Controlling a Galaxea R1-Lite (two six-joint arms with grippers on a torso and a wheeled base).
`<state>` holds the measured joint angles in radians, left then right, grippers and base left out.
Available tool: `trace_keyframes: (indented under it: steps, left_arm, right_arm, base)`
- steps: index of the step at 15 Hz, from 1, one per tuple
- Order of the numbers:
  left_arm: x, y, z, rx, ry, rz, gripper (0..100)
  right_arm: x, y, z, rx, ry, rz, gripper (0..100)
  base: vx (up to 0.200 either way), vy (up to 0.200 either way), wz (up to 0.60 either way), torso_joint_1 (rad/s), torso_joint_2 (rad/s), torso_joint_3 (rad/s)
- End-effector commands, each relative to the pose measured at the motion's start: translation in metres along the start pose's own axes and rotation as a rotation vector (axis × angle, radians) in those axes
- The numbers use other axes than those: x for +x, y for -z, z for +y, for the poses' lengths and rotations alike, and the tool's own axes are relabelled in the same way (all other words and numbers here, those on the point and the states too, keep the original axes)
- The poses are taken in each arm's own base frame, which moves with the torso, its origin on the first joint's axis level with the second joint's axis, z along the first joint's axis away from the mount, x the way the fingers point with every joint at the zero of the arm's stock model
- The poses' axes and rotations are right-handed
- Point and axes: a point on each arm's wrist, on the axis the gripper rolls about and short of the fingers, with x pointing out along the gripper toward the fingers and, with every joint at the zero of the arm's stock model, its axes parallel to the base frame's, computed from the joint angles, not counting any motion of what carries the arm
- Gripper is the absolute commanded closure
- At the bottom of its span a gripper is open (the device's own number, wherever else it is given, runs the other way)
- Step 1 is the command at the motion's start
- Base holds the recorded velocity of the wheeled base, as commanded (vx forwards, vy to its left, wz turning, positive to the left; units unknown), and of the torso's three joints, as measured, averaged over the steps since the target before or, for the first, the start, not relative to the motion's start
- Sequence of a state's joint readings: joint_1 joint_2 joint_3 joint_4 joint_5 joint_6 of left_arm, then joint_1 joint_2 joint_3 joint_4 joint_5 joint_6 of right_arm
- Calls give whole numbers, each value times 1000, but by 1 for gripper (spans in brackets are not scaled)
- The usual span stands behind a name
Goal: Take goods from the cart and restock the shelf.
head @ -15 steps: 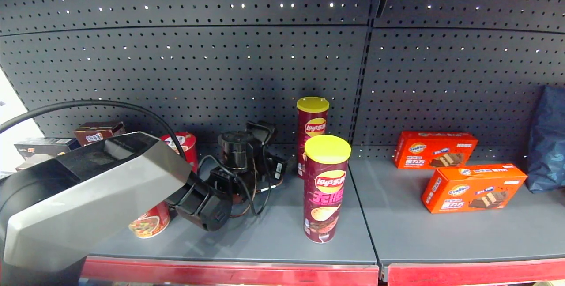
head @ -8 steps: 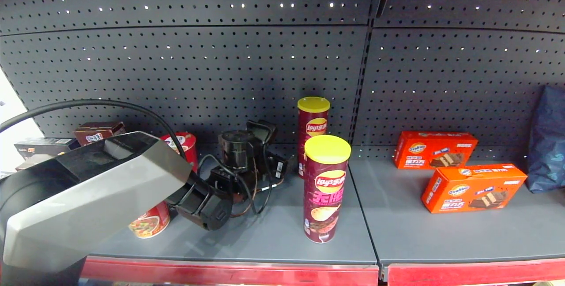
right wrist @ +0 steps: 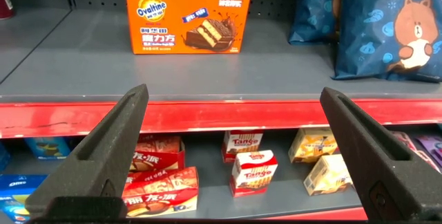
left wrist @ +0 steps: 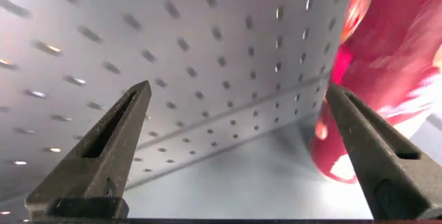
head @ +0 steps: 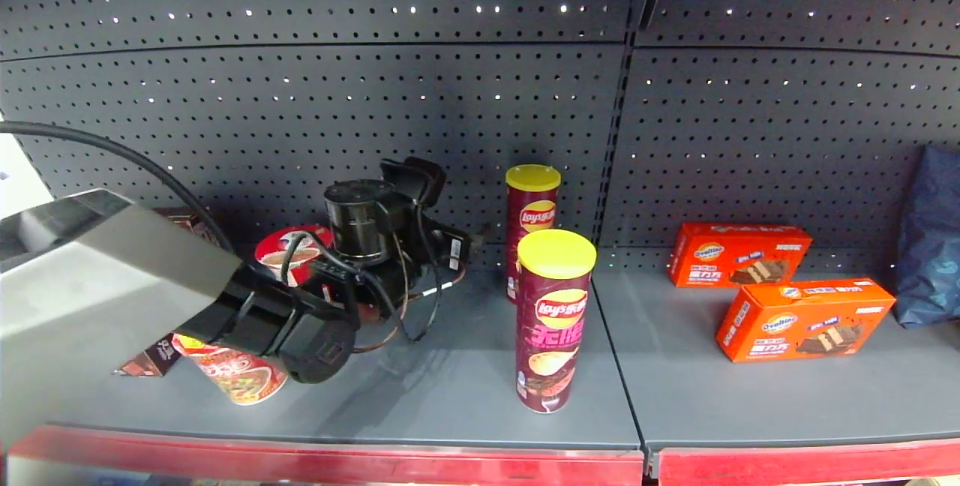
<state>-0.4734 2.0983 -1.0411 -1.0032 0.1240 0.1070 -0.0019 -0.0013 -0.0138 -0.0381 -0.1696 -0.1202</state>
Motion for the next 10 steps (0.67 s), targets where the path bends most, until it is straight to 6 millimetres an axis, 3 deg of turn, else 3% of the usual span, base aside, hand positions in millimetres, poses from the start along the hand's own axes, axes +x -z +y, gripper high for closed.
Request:
trace_keyframes:
  steps: [1, 3, 5, 10]
  left_arm:
    - [-45, -52, 12, -18, -21, -114, 0]
    - [-73, -68, 18, -24, -26, -151, 0]
    - [-123, -87, 35, -28, -64, -200, 0]
    - [-217, -93, 93, -18, -318, -281, 0]
  right_arm:
    - [0, 0, 0, -1, -1, 1, 0]
    - [0, 0, 0, -1, -1, 1, 0]
    - [0, 0, 0, 5, -3, 1, 0]
    - [0, 0, 1, 9, -43, -2, 0]
  base:
    - [0, 0, 0, 0, 0, 0]
    - [0, 0, 0, 0, 0, 0]
    - [0, 0, 0, 0, 0, 0]
    - [0, 0, 0, 0, 0, 0]
